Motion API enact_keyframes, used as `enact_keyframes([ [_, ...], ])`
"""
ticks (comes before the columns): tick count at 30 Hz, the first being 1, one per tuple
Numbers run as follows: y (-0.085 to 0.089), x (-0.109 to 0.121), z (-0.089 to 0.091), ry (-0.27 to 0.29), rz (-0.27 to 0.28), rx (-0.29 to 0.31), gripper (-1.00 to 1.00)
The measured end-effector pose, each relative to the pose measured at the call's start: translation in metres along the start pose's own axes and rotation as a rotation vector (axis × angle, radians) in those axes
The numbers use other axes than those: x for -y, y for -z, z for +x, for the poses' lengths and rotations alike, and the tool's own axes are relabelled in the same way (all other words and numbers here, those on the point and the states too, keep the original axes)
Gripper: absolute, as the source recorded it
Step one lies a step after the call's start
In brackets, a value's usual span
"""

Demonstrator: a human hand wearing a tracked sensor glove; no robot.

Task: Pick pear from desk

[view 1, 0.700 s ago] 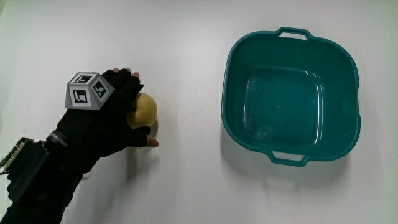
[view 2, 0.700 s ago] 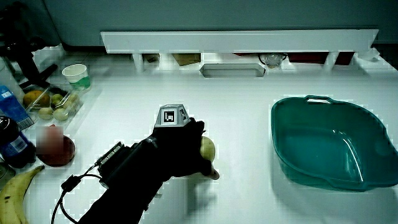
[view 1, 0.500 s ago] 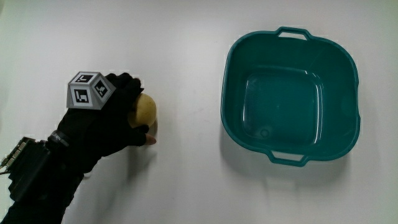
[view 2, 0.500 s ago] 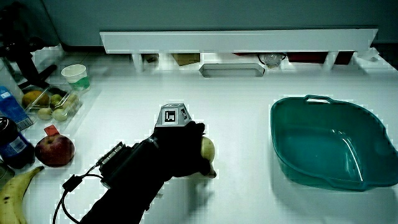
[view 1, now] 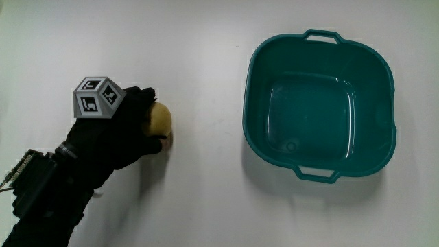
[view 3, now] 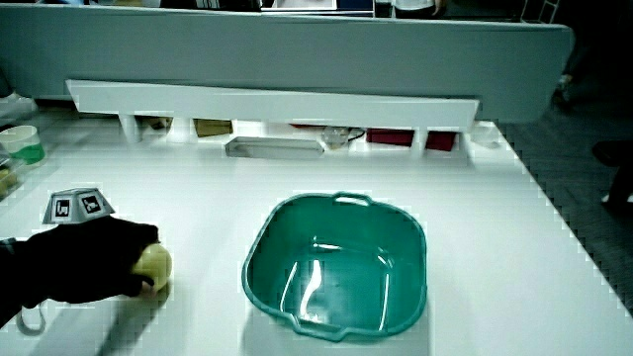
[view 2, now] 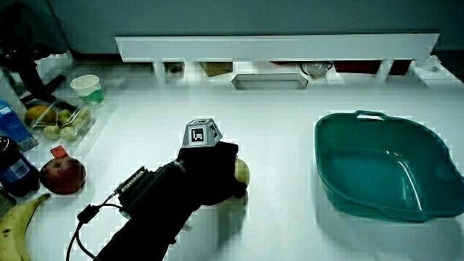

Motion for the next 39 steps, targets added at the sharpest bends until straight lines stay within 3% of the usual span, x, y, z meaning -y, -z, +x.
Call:
enact_keyframes([
  [8,0.008,-0.018,-0.003,-0.010,-0.039,0.018,0.00],
  [21,0.011,-0.025,-0.003,-0.017,-0.051,0.030,0.00],
  [31,0.010,-0.025,-0.002,-0.006,0.018,0.041,0.50],
  [39,0.009,-0.027,-0.004,-0.015,0.041,0.068,0.90],
])
